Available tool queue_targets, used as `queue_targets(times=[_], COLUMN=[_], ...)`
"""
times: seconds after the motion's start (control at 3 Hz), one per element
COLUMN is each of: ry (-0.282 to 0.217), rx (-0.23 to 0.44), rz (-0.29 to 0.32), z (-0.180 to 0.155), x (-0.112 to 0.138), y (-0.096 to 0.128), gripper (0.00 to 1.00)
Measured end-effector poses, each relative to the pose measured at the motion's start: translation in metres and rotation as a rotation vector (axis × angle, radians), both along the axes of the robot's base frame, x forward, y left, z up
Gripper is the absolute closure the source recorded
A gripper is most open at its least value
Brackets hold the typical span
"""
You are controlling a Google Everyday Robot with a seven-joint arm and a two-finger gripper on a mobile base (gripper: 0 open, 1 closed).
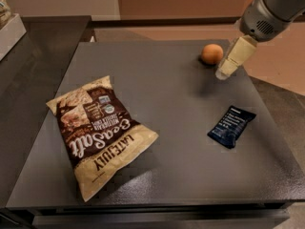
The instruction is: Move orange near brown chip bag
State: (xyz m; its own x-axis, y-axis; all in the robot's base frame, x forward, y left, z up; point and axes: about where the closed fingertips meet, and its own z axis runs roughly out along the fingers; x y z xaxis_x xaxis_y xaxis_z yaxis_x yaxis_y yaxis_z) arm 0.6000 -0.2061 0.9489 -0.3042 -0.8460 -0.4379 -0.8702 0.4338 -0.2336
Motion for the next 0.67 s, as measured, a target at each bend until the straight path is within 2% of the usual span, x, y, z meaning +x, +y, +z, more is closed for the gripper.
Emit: queue_targets(times=[0.67], ry=[0.025], rx=[0.077], rz=[-0.164], z=[-0.027], x=[0.074], y=[-0.015], gripper=[0.0])
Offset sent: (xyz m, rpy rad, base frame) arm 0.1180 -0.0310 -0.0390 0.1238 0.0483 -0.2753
